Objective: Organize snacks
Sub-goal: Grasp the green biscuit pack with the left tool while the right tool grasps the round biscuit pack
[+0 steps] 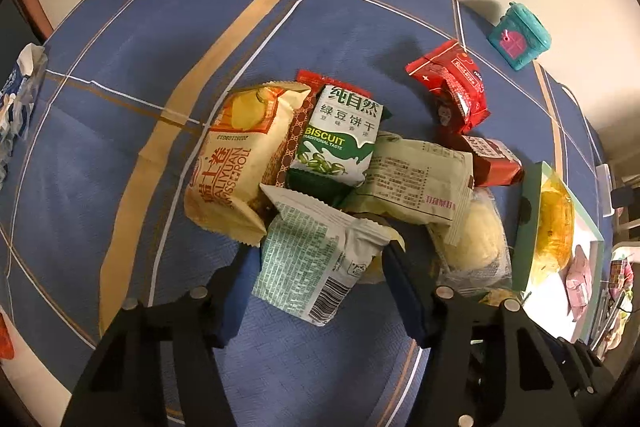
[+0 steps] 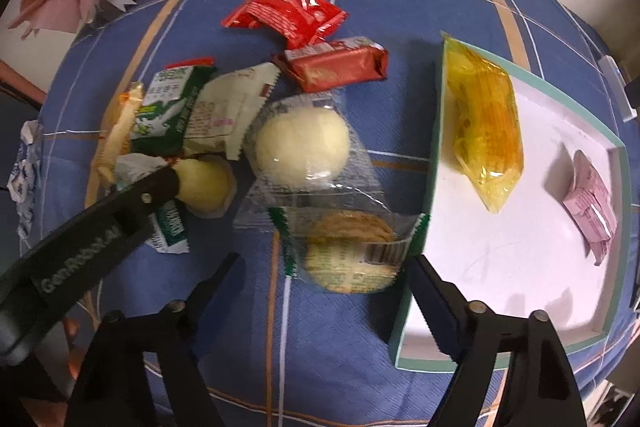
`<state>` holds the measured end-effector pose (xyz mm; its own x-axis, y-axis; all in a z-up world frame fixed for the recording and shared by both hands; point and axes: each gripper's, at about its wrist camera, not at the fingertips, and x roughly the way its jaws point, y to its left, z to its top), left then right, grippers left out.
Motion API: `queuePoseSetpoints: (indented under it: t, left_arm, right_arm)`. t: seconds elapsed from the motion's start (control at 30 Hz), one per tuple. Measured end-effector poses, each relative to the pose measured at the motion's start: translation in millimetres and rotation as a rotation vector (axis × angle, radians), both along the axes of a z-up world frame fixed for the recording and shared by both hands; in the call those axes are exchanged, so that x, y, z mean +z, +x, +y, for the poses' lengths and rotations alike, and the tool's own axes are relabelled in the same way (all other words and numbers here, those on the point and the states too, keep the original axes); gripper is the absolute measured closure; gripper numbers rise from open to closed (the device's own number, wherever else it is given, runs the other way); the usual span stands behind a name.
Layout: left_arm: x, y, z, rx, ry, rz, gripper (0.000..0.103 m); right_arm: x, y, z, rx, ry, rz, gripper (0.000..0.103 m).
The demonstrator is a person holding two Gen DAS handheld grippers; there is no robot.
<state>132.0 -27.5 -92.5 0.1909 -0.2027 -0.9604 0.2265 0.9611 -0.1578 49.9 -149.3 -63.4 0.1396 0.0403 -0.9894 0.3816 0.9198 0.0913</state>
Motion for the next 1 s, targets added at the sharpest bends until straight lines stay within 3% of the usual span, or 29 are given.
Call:
queuePoseSetpoints:
  t: [0.47, 0.73, 1.0]
  left_arm:
    - [-0.5, 2.6, 13.5, 0.024, -0.029, 0.024, 0.037]
    - [-0.4, 7.1, 19.4, 0.062, -0.030, 0.030, 0.037]
    - [-1.4, 5.5, 10.3, 0.065, -0.023, 0.029, 0.037]
  right_arm:
    - [-17.3, 5.3, 15.7, 0.052, -0.016, 0.023, 0.021]
    - [-10.8, 1.5, 17.6, 0.066, 0.127, -0.003, 0.021]
    - [-20.1, 10.7, 25.3, 0.085, 0.071, 0.024, 0.024]
